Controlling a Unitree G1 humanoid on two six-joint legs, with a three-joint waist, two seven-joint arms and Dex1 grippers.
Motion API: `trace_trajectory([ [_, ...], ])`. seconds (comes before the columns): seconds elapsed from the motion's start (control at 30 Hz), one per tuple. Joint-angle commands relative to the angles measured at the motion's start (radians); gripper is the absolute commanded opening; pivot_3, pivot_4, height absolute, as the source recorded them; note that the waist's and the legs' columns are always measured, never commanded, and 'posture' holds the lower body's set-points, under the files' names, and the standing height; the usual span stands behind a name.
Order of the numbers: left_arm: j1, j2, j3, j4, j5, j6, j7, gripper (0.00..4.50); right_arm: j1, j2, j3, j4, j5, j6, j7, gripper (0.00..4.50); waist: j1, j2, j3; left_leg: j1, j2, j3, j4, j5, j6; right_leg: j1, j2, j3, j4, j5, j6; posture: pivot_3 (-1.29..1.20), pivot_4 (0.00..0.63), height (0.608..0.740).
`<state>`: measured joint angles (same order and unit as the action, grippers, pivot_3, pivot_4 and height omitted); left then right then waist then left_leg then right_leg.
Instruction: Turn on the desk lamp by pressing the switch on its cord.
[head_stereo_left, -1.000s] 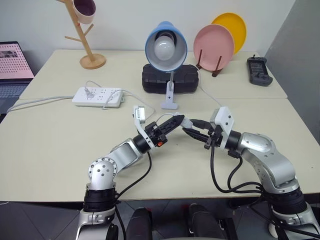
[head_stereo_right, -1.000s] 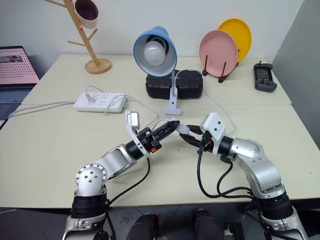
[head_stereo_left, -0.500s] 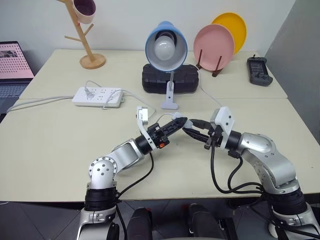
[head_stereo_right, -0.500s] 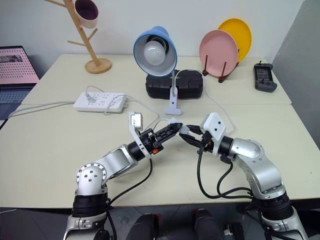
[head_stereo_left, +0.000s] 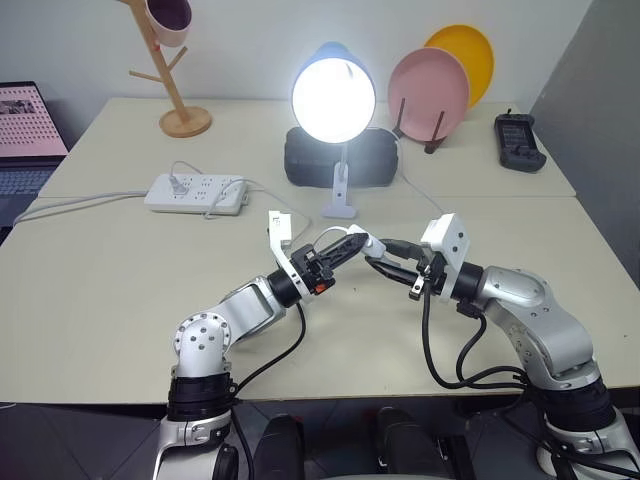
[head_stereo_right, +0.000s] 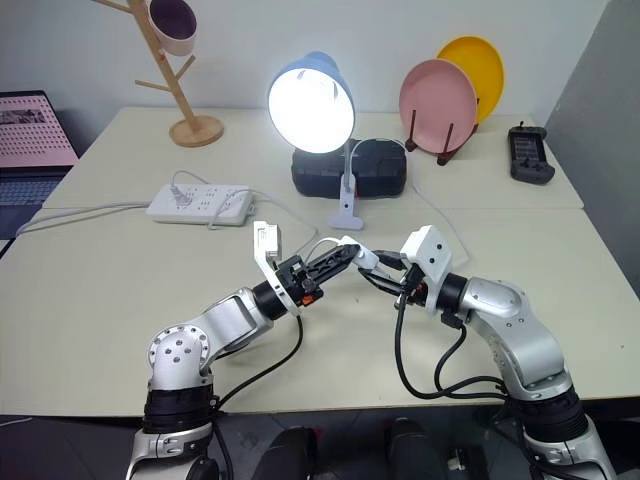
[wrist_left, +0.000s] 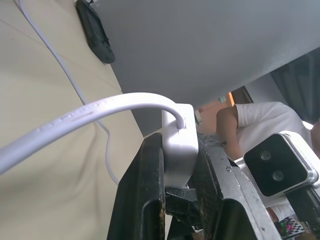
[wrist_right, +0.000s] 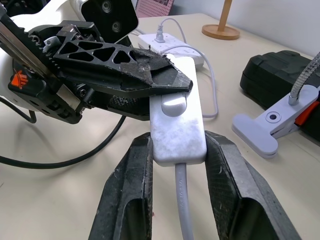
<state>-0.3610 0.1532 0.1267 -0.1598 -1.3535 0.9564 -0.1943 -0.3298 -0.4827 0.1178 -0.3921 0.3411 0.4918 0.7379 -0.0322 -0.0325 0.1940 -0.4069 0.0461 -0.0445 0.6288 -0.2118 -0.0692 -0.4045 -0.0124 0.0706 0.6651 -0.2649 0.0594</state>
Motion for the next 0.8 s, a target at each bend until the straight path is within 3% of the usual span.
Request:
trace_trajectory([
  [0.03, 0.002, 0.004, 0.009, -0.067, -0.036, -0.006, -0.053, 1.17, -0.001, -0.004, -0.008, -0.017, 0.014, -0.006, 0.005, 1.10, 0.000, 0.000, 0.000, -0.001, 0.000, 0.000, 0.000, 0.000, 0.000, 0.000, 0.000, 0.000, -0.001, 0.000, 0.000, 0.00, 0.150, 0.740],
  [0.07, 0.004, 0.007, 0.009, -0.070, -0.041, -0.002, -0.057, 1.23, -0.001, -0.003, -0.008, -0.015, 0.014, -0.006, 0.006, 1.10, 0.000, 0.000, 0.000, -0.001, 0.000, 0.000, 0.000, 0.000, 0.000, 0.000, 0.000, 0.000, -0.002, 0.000, 0.000, 0.00, 0.150, 0.740],
  [0.3, 0.055, 0.080, 0.014, -0.114, -0.069, 0.046, -0.050, 2.78, -0.035, 0.003, -0.011, 0.049, 0.009, -0.029, 0.023, 1.10, -0.001, 0.000, 0.000, -0.003, 0.000, -0.001, 0.000, 0.000, 0.000, -0.001, 0.000, -0.001, -0.003, 0.000, 0.000, 0.00, 0.150, 0.740],
  [0.47, 0.156, 0.225, 0.063, -0.219, -0.159, 0.089, -0.034, 3.74, -0.083, -0.010, -0.009, 0.183, -0.016, -0.091, 0.079, 1.10, -0.008, 0.000, 0.000, -0.002, 0.001, -0.001, -0.001, 0.000, 0.000, -0.001, 0.000, -0.001, -0.002, 0.000, 0.000, 0.00, 0.150, 0.740],
  [0.53, 0.189, 0.340, 0.103, -0.275, -0.147, 0.113, -0.079, 4.18, -0.112, -0.017, 0.000, 0.279, -0.037, -0.138, 0.109, 1.10, -0.009, 0.000, 0.001, -0.002, 0.001, -0.001, -0.001, 0.000, 0.000, -0.001, 0.000, -0.001, -0.002, 0.000, 0.000, 0.00, 0.150, 0.740],
  [0.57, 0.193, 0.407, 0.119, -0.306, -0.119, 0.118, -0.109, 4.45, -0.132, -0.016, 0.006, 0.337, -0.049, -0.159, 0.121, 1.10, -0.009, 0.000, 0.001, -0.002, 0.001, -0.001, -0.001, 0.000, 0.000, -0.001, 0.000, -0.001, -0.002, 0.000, 0.000, 0.00, 0.150, 0.740],
  [0.73, 0.186, 0.666, 0.055, -0.432, 0.158, 0.024, -0.351, 4.49, -0.192, -0.017, 0.046, 0.517, -0.102, -0.247, 0.187, 1.10, -0.005, 0.000, 0.003, -0.002, 0.000, 0.000, -0.001, 0.000, 0.000, -0.002, -0.001, 0.000, -0.003, -0.003, -0.007, 0.00, 0.150, 0.740],
  [0.8, 0.170, 0.724, 0.035, -0.439, 0.272, -0.053, -0.435, 4.49, -0.208, -0.030, 0.083, 0.582, -0.139, -0.280, 0.229, 1.10, -0.004, -0.001, 0.003, -0.003, 0.000, 0.001, -0.001, 0.000, 0.000, -0.002, -0.001, 0.000, -0.004, -0.003, -0.007, 0.00, 0.150, 0.740],
])
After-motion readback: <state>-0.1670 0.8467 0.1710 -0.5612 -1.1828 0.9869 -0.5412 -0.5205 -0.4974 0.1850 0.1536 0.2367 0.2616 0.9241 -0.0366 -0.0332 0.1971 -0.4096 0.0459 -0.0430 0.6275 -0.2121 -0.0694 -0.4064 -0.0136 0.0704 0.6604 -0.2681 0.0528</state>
